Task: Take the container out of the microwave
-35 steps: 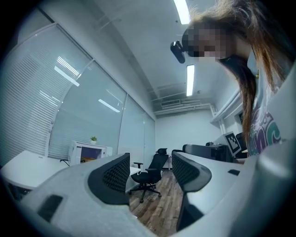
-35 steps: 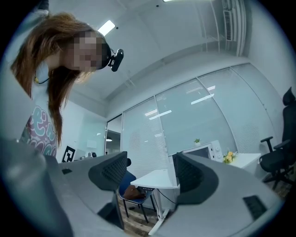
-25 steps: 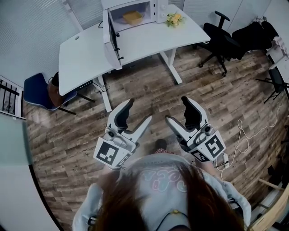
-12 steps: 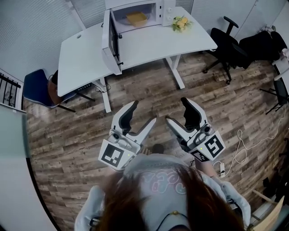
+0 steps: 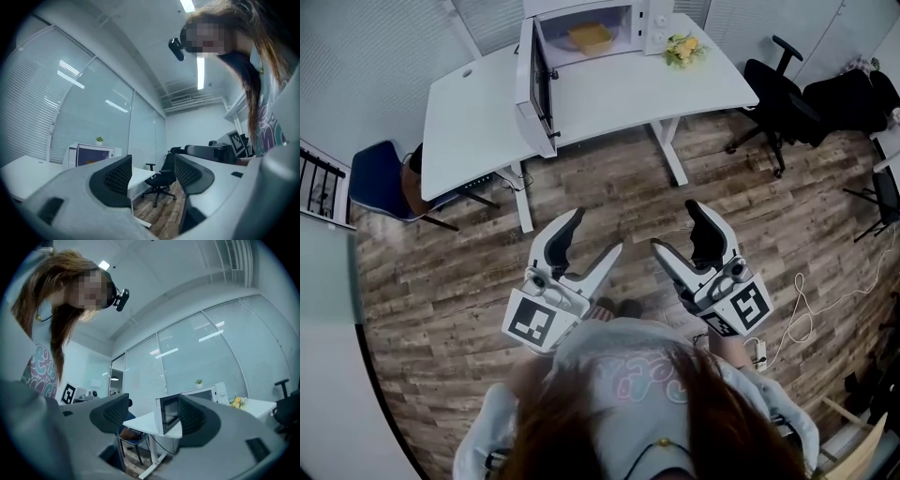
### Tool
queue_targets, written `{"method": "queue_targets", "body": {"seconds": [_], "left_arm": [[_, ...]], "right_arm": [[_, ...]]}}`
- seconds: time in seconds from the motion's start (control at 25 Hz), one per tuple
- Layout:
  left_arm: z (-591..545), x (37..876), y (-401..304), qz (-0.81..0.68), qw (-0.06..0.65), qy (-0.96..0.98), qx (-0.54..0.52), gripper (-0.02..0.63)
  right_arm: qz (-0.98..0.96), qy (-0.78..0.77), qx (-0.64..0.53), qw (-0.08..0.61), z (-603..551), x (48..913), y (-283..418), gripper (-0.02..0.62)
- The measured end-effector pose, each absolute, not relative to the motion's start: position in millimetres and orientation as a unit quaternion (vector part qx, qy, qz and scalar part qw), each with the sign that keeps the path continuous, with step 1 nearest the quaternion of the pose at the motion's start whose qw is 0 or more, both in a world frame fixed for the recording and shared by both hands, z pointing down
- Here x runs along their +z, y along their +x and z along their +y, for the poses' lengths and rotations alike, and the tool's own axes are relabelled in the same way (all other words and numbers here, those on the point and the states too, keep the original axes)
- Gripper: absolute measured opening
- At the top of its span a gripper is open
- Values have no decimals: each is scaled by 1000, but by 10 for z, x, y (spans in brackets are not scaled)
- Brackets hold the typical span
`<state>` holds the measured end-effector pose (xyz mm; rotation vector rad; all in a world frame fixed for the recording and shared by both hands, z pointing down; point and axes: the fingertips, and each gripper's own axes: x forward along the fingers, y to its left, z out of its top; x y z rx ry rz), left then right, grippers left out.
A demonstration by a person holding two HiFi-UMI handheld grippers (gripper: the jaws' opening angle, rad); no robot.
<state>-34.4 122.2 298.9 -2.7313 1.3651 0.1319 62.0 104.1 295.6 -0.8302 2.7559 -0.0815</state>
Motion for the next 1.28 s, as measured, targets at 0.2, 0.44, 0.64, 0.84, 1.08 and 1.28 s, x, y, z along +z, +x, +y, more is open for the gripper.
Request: {"method": "queue_targets", "body": {"seconds": [0.2, 0.44, 0.64, 0.84, 1.08, 1.28], "left_arm": [[1180, 3006, -374, 447, 32, -893, 45, 255], [1123, 3028, -334, 447, 22, -893, 44, 255], [1106, 3012, -239, 440, 25, -896, 52, 255], [1104, 3027, -210, 442, 23, -895, 55, 255], [1037, 3111, -294, 451, 18, -891, 48, 255], [802, 3143, -338, 452, 24, -890, 45, 255]], "right_arm": [[947, -291, -24, 132, 978, 2946, 637, 319], [945, -294, -28, 139, 940, 2942, 715, 318], [946, -293, -28, 138, 949, 2966, 764, 318], [950, -283, -33, 130, 953, 3025, 752, 318], [952, -282, -17, 115, 876, 3056, 719, 318], [949, -294, -8, 117, 654, 3056, 751, 318]]}}
